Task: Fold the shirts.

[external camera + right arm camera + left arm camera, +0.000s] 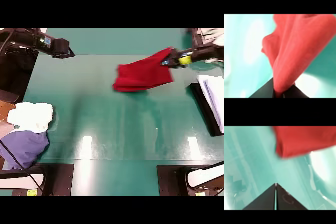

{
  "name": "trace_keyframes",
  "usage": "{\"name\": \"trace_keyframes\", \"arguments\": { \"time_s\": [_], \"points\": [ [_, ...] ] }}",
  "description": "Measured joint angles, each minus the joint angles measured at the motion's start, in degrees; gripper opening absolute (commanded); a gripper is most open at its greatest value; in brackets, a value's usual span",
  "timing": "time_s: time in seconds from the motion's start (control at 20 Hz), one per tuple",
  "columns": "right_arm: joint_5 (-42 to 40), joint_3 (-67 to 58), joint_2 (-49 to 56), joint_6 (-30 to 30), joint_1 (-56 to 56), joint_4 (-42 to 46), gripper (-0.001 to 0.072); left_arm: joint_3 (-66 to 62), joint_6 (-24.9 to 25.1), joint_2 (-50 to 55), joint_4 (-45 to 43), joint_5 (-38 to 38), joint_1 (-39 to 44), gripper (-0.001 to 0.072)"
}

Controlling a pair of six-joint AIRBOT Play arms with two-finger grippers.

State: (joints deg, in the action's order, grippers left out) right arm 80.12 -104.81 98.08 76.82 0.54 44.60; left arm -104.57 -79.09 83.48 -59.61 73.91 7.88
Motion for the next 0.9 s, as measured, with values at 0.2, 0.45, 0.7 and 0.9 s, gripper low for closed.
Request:
{"name": "trace_keyframes", "arguments": {
  "time_s": [0.2,0.45,0.7,0.9],
  "points": [
    [-0.5,-0.1,-2.8,1.1,12.8,1.3,0.0021,0.0,0.0,0.0,0.3,-3.3,4.6,0.0026],
    [-7.0,-0.1,-3.6,1.7,24.1,1.4,0.0021,0.0,0.0,0.0,0.4,-7.1,9.6,0.0026],
    [-15.1,-1.0,-3.8,1.4,28.9,-3.8,0.0021,0.0,0.0,0.1,0.0,-9.5,11.4,0.0026],
    [-16.3,-6.3,-3.8,0.5,29.9,-6.2,0.0021,0.0,0.0,0.1,-0.2,-9.8,11.7,0.0026]
  ]
}}
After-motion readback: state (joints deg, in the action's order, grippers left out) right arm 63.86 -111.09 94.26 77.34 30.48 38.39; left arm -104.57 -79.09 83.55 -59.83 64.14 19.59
